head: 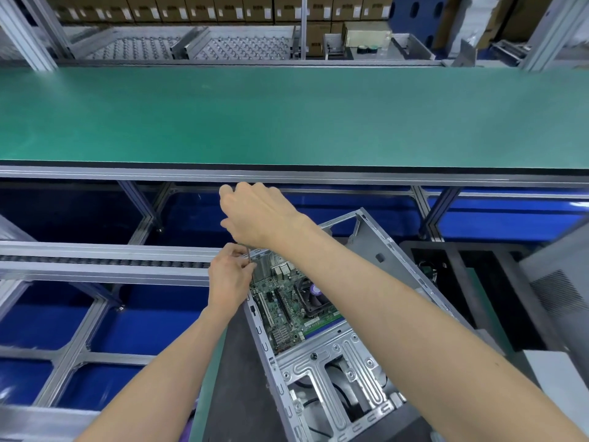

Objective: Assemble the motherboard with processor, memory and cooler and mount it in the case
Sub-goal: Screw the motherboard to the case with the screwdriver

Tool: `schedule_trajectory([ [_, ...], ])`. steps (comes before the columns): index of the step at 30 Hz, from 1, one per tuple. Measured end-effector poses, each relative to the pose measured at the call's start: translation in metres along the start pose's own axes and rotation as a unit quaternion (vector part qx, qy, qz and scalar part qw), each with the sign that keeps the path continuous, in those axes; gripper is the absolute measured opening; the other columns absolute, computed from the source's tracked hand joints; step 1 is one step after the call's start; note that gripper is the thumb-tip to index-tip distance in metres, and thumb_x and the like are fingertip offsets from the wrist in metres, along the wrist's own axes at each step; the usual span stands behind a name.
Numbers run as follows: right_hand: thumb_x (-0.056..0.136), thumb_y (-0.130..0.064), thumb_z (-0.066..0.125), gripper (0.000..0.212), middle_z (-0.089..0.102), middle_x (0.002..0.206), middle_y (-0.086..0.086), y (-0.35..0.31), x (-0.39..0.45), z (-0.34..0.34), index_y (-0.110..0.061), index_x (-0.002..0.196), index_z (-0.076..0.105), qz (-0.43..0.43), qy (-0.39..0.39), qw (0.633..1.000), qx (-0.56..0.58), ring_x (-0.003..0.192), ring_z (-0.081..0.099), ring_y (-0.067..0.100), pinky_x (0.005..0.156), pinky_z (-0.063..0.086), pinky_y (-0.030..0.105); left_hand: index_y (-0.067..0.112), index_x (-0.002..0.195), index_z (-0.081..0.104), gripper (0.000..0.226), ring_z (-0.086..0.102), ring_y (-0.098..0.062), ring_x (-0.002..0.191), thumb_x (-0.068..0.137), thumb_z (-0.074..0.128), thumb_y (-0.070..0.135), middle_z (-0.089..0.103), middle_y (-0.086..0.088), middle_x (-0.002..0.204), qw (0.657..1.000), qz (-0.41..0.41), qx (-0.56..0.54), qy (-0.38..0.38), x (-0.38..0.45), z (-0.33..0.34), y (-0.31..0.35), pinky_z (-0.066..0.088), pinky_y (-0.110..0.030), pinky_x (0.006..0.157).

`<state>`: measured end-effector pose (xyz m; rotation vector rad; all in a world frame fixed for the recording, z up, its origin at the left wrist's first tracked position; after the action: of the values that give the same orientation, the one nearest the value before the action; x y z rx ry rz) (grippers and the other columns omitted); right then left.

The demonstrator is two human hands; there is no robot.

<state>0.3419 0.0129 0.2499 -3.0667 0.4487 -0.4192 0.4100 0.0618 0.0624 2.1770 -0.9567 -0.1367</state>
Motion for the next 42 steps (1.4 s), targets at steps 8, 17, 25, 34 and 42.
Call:
schedule_trajectory([
  [8,0.091,-0.015,0.06,0.014,0.047,0.09,0.007,0.002,0.002,0.001,-0.009,0.102,0.054,0.014,-0.006,1.0,0.017,0.075,0.042,0.028,0.061,0.032,0.037,-0.001,0.071,0.074,0.016,0.059,-0.016,0.083,0.083,0.077,0.009,0.065,-0.003,0.109,1.0,-0.004,0.003,-0.011,0.002,0.003,0.0,0.049,-0.033,0.08],
  [17,0.084,-0.016,0.064,0.022,0.04,0.088,0.002,-0.002,-0.001,0.0,-0.01,0.098,0.047,-0.007,-0.021,0.999,0.028,0.073,0.042,0.027,0.055,0.03,0.033,0.004,0.054,0.067,0.034,0.045,-0.009,0.081,0.085,0.074,0.014,0.063,-0.001,0.108,0.998,-0.009,0.06,-0.009,0.004,0.004,-0.003,0.028,-0.028,0.071],
  [25,0.077,-0.011,0.065,0.029,0.044,0.093,0.004,0.001,-0.001,0.003,-0.011,0.097,0.043,-0.007,-0.048,0.996,0.078,0.076,0.046,0.028,0.058,0.035,0.034,0.022,0.037,0.04,0.058,0.05,-0.018,0.073,0.082,0.074,0.01,0.063,-0.009,0.086,0.998,0.002,0.06,-0.013,0.003,0.001,0.004,0.029,-0.029,0.067],
  [34,0.081,-0.016,0.063,0.028,0.048,0.1,0.006,0.007,-0.004,-0.001,-0.011,0.104,0.047,0.011,-0.055,0.996,0.075,0.08,0.045,0.029,0.064,0.037,0.039,0.014,0.052,0.062,0.033,0.051,-0.008,0.071,0.082,0.075,0.013,0.06,0.01,0.098,0.998,-0.033,0.051,-0.029,0.004,0.004,-0.002,0.039,-0.032,0.07],
  [42,0.087,-0.02,0.063,0.033,0.052,0.105,0.007,0.018,-0.005,0.001,-0.009,0.115,0.049,0.012,-0.041,0.996,0.075,0.083,0.045,0.028,0.066,0.035,0.039,0.006,0.081,0.076,0.014,0.048,0.007,0.064,0.084,0.077,0.019,0.056,0.017,0.097,0.997,-0.05,0.051,-0.033,0.005,0.007,-0.005,0.039,-0.027,0.072],
])
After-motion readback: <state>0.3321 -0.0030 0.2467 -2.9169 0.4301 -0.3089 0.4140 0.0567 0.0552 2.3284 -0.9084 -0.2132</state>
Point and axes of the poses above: each hand's wrist, its own x-axis towards the middle knuckle, its own z-axis out of the palm, y = z × x, the point moved 8 cm from there along x, towards the middle knuckle
